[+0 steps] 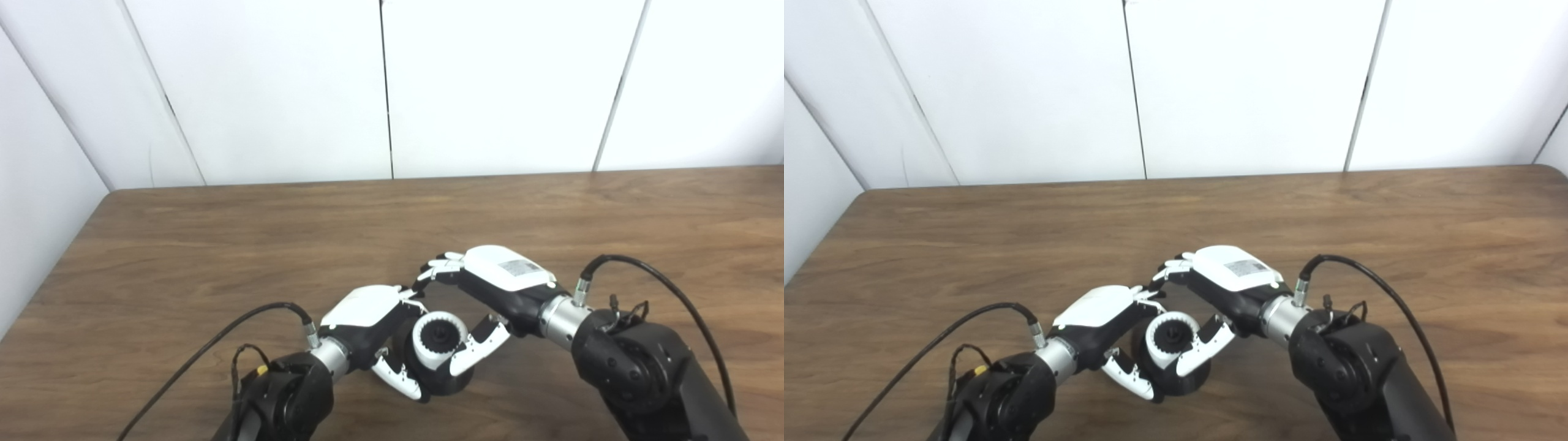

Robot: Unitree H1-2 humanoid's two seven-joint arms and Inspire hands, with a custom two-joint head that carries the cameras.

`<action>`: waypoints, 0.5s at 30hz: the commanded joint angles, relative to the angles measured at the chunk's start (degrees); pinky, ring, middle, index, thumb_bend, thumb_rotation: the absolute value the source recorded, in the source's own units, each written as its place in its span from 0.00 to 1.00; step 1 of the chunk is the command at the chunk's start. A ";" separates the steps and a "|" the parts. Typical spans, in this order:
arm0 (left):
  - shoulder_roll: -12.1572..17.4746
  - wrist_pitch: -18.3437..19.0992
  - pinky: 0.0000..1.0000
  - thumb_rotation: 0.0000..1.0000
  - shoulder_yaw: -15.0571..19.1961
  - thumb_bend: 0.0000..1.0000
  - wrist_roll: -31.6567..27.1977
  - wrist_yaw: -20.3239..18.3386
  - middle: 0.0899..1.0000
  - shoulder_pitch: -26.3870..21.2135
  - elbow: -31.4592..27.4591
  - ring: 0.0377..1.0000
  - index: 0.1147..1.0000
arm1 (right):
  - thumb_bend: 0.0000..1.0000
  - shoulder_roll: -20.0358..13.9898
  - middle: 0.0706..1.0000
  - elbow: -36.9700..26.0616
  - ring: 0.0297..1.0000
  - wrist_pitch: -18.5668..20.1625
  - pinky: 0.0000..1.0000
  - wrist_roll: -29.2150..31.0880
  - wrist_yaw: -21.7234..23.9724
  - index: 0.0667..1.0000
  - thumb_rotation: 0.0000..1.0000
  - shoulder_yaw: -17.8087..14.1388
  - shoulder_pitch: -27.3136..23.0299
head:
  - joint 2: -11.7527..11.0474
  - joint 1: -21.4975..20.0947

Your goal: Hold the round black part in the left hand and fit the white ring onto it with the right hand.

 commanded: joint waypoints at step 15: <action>0.62 -0.10 1.00 0.20 0.80 0.84 0.27 0.11 0.97 -0.87 -0.57 1.00 0.67 | 0.93 1.92 0.94 -3.94 0.93 7.77 0.82 15.21 -5.31 0.87 0.53 -14.16 3.25 | -0.24 -0.18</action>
